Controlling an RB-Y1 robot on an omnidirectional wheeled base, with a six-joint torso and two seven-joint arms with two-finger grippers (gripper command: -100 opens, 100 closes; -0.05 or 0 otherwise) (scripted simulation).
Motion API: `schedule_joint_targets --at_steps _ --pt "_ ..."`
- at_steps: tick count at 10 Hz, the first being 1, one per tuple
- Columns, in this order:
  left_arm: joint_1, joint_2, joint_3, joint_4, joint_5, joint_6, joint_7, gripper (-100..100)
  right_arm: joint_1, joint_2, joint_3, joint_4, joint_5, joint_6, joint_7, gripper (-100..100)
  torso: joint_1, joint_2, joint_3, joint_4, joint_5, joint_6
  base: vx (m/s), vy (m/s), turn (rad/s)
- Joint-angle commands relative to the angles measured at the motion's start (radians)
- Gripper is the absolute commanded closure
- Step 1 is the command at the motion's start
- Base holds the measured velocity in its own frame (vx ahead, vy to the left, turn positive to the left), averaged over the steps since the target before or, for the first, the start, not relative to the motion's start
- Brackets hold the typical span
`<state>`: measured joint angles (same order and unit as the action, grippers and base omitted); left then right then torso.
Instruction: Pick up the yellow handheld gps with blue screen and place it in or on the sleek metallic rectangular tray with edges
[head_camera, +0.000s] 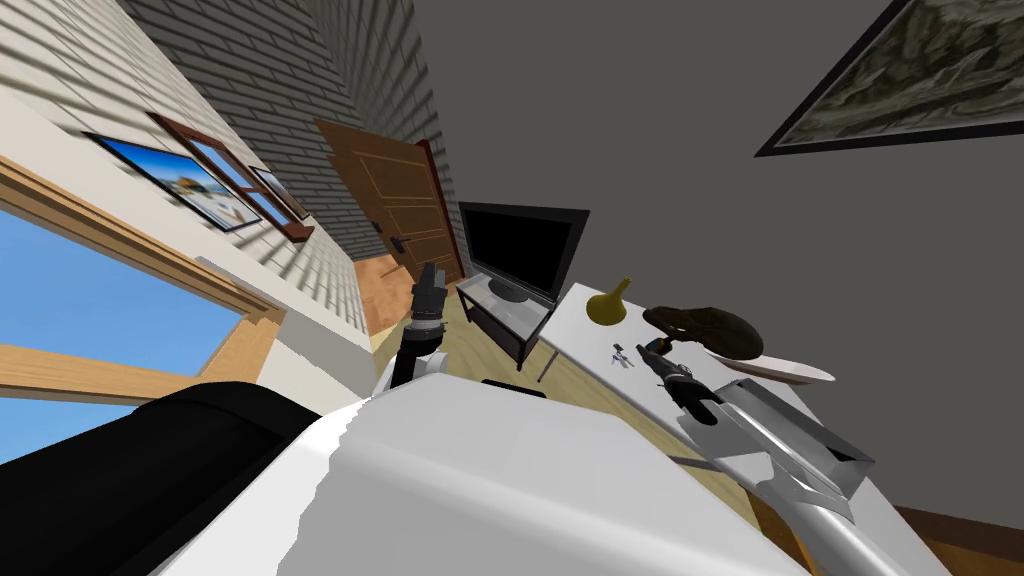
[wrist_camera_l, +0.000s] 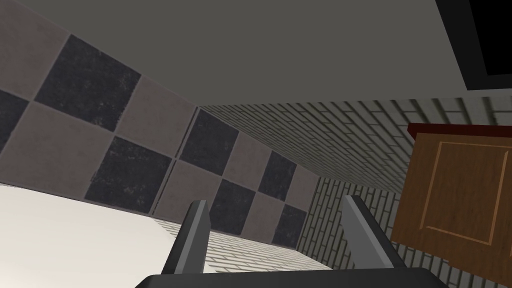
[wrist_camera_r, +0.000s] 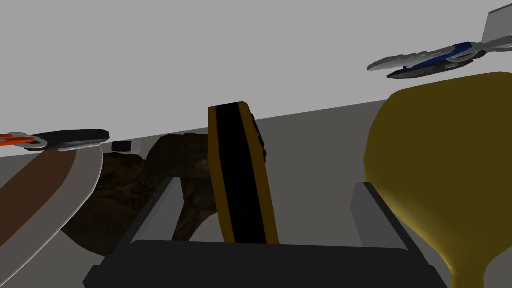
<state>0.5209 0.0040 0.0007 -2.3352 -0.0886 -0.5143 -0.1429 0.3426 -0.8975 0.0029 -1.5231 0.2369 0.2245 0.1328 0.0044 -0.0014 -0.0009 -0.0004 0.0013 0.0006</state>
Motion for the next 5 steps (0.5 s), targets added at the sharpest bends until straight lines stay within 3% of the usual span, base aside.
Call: schedule_joint_targets --at_steps 1,4,5 --pt "0.000 0.000 0.000 0.000 0.000 0.000 0.000 0 -0.009 -0.043 0.000 0.031 -0.002 0.023 0.009 -100 0.000 0.000 0.000 0.000 0.000 0.000 0.036 0.062 0.053" --pt "0.000 0.000 0.000 0.000 0.000 0.000 0.000 0 -0.018 -0.086 -0.002 0.068 0.004 0.050 0.022 -100 -0.002 0.001 0.000 0.000 0.000 0.000 0.034 0.040 0.042" --pt "0.000 0.000 0.000 0.000 0.000 0.000 0.000 0 -0.016 -0.076 -0.002 0.059 0.004 0.045 0.019 -100 -0.002 0.000 0.000 0.000 -0.001 0.000 0.018 0.019 0.006"
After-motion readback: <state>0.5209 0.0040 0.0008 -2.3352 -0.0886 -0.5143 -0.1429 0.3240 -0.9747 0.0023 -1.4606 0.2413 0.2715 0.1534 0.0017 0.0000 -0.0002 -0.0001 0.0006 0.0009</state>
